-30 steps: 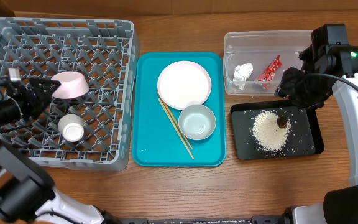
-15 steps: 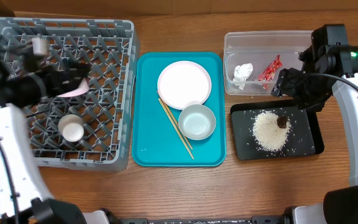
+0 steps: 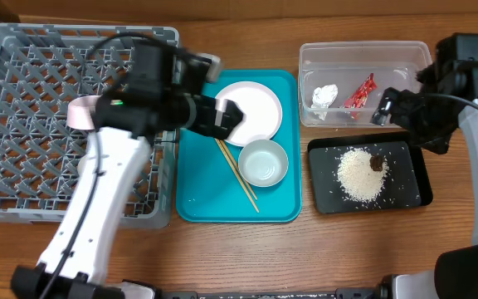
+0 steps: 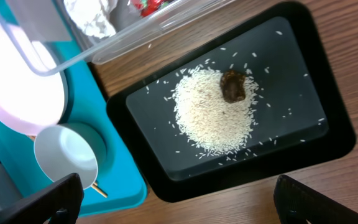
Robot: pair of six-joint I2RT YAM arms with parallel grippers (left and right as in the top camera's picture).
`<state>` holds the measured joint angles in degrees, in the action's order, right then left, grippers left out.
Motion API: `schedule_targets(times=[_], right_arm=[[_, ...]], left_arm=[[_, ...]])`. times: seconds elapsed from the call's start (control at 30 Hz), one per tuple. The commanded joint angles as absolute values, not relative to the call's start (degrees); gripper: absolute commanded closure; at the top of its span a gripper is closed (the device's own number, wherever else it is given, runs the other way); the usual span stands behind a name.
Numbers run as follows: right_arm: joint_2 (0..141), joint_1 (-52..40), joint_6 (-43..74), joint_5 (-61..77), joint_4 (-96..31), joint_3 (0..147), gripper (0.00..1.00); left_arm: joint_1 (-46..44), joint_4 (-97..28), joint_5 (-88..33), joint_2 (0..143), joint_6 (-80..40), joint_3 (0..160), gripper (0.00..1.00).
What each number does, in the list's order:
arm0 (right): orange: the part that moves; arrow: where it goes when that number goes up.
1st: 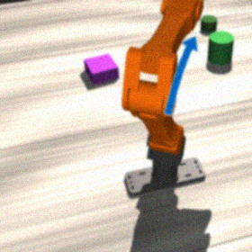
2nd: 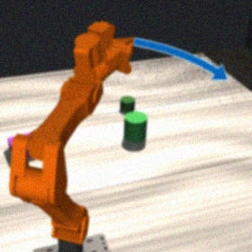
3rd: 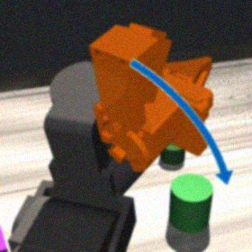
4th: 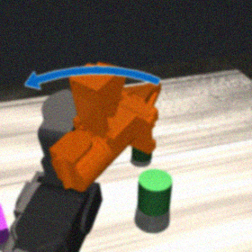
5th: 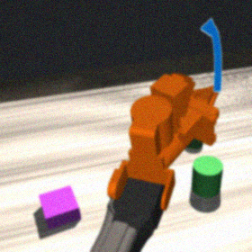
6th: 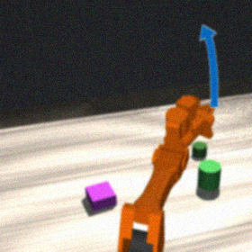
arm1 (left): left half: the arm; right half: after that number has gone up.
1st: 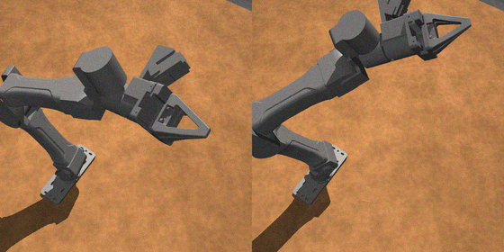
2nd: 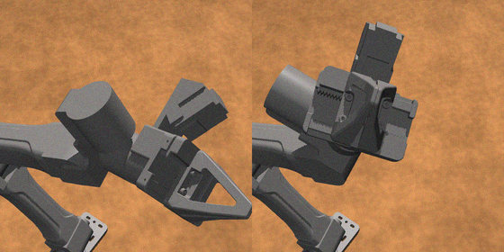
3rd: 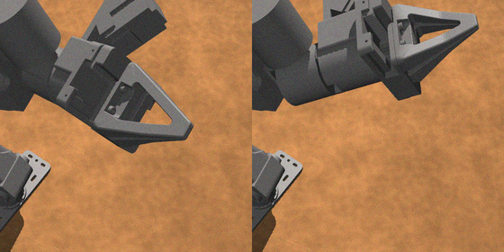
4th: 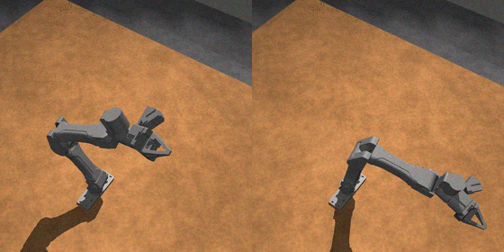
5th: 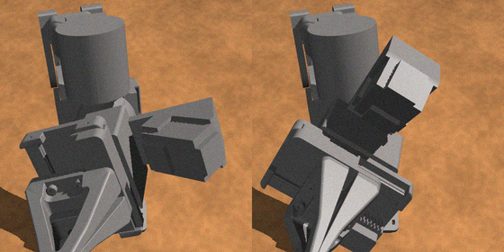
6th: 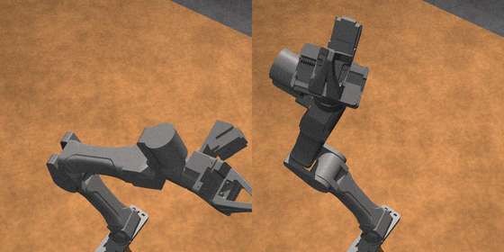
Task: Sort waste into correct bins and load items into the dishwasher
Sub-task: 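Reach the left gripper to the grey bowl and grasp its rim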
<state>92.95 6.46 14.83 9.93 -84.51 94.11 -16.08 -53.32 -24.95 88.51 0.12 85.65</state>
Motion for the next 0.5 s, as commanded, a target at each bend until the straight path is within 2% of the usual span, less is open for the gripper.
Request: schedule_targets(times=[0.0, 0.1, 0.47], right_arm=[[92.01, 8.34, 15.00, 11.22, -84.36, 94.24, 0.00], [92.01, 9.08, 14.98, 11.20, -84.40, 94.24, 0.00], [92.01, 9.08, 14.96, 11.18, -84.38, 94.24, 0.00]], left_arm=[[-22.35, -53.12, -17.34, 92.20, -0.43, 86.41, 0.02], [-27.62, -53.34, -13.21, 95.74, -0.43, 86.41, 0.07], [-41.04, -54.22, -3.77, 110.24, -0.27, 86.41, 0.10]])
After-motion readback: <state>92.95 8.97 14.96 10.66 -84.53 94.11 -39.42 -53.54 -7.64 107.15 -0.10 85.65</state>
